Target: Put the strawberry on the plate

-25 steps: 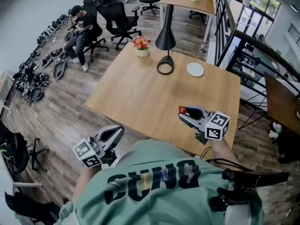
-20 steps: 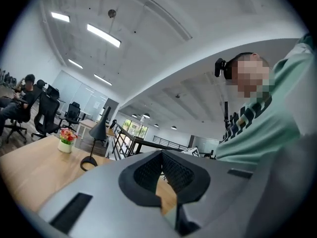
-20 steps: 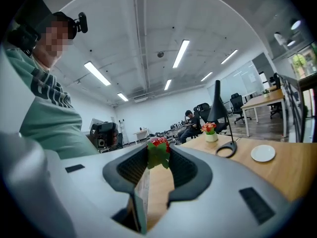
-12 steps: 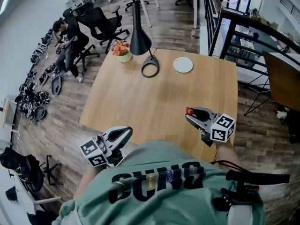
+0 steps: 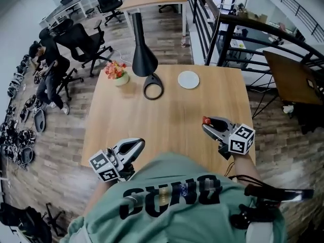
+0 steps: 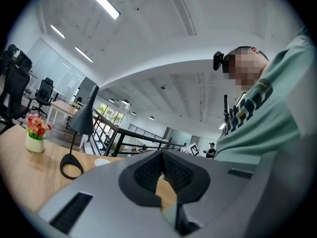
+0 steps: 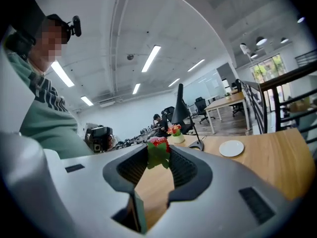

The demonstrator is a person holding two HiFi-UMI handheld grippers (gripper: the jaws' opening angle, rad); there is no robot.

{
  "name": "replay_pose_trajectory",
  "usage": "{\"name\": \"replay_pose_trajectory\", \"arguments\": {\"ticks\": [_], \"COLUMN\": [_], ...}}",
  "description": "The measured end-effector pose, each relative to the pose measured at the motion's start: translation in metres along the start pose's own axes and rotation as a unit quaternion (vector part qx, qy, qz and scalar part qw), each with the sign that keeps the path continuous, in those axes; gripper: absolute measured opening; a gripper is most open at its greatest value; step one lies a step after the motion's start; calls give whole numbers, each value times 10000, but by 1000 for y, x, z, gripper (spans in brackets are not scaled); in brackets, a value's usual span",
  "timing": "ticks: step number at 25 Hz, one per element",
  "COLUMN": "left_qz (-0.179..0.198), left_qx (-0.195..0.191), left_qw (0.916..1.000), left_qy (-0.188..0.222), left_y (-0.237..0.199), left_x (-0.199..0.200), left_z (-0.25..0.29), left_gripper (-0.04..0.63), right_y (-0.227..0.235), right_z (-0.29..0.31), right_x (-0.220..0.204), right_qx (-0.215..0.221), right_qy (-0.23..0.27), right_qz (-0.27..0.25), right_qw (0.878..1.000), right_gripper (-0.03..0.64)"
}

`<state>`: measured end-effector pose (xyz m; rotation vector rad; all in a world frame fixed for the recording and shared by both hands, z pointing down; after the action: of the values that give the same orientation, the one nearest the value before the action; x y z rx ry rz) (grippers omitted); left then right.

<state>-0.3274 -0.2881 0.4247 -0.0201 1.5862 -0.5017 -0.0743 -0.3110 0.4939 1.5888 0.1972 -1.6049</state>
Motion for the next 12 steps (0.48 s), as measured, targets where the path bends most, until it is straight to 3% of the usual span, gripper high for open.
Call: {"name": "replay_pose_trajectory", "arguments": {"ticks": [6,12], "left_qz": [-86,-176], "left_qx": [-502,-597], "left_qw": [9985,9980], "left_qy": [-196,-143], "left_y": [-61,-70], "left_x": [6,-5], "left_z": [-20,24], "left_gripper": [5,5], "right_y": [-26,-5], "right_z": [35,25], "right_x": [7,2], "right_qx": [-413,-444], "right_qy": [-35,-308], "right_qz": [266,247], "right_qw": [9988,9982], "right_gripper": [137,137]}}
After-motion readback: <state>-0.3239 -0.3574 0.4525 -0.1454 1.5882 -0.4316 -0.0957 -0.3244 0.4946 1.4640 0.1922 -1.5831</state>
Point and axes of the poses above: the fingertips, and each gripper's own axes: z forward along the fingers, y to its right, x out of its top, the point moved 1 cm from there along -z, backward along the fingers, and after that the axes turned 4 degrees about z, right-handed, at the moved point
